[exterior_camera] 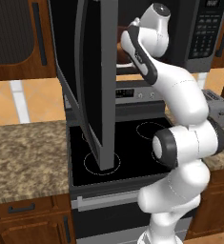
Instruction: Open the microwave, place the bowl with waffle inside the microwave, then close the microwave door and turn it on.
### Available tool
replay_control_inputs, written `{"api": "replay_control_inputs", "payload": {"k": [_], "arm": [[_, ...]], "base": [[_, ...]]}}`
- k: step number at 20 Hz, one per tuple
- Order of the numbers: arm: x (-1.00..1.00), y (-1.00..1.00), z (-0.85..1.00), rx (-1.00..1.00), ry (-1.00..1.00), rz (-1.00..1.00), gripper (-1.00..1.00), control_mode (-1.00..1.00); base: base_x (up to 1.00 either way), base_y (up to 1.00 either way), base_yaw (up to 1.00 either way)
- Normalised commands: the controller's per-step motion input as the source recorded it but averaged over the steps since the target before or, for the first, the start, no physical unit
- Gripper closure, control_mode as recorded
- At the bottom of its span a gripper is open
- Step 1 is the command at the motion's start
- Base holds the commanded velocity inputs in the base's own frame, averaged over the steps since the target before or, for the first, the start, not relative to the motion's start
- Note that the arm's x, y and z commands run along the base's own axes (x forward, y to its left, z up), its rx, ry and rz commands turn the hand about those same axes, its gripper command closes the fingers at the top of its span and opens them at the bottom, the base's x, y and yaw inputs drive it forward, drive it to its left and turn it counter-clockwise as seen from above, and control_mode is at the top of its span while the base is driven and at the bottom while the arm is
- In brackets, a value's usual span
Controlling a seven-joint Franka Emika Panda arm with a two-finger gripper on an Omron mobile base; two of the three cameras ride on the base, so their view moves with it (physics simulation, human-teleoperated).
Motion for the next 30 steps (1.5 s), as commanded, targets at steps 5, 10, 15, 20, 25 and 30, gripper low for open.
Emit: {"api": "replay_control_inputs", "payload": {"k": [5, 10, 15, 20, 25, 30], "arm": [[0.31, 0.00, -0.11, 0.00, 0.00, 0.00, -1.00, -1.00], [-0.59, 0.00, -0.08, -0.01, -0.14, 0.00, -1.00, -1.00], [-0.98, -0.05, -0.05, 0.00, -0.34, 0.00, -1.00, -1.00], [-1.00, -0.34, -0.40, 0.00, -0.29, 0.00, -1.00, -1.00], [-1.00, -0.29, -0.44, 0.00, -0.13, 0.00, -1.00, -1.00], [-1.00, -0.21, -0.46, 0.00, -0.05, 0.00, -1.00, -1.00]], "base": [[0.00, 0.00, 0.00], [0.00, 0.00, 0.00], [0.00, 0.00, 0.00], [0.00, 0.00, 0.00], [0.00, 0.00, 0.00], [0.00, 0.00, 0.00]]}}
